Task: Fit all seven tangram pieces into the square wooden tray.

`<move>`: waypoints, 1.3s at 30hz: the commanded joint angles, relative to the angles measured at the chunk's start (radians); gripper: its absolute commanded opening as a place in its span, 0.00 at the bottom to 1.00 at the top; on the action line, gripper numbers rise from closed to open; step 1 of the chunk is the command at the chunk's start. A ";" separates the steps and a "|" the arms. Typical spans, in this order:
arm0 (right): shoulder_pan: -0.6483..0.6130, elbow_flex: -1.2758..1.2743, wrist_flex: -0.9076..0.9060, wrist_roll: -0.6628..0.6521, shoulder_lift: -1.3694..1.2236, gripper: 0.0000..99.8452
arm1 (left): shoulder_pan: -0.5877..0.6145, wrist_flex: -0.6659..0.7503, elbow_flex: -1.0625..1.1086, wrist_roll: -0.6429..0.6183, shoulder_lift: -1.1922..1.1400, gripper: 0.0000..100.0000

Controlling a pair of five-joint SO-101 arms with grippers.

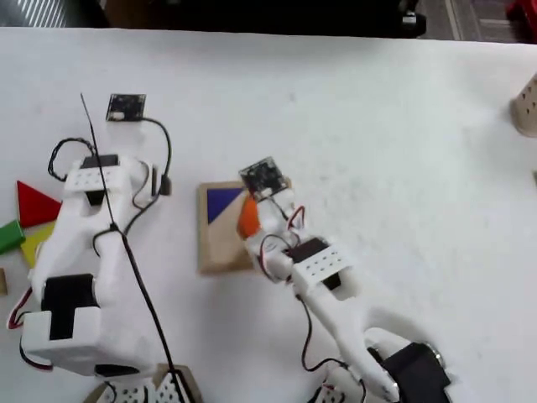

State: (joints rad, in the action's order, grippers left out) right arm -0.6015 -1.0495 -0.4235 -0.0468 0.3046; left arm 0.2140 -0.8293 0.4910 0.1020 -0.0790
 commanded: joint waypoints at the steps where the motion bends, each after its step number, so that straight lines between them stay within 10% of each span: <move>1: -0.031 0.026 0.018 0.006 -0.002 0.02 | 0.013 0.017 -0.020 0.008 0.004 0.23; 39: 0.084 0.178 0.090 0.012 -0.077 0.02 | 0.010 0.018 -0.018 0.008 0.002 0.23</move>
State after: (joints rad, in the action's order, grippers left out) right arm -0.5600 -0.9175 -0.3299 -0.0422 0.1711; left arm 0.2140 -0.8293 0.4910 0.1020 -0.0790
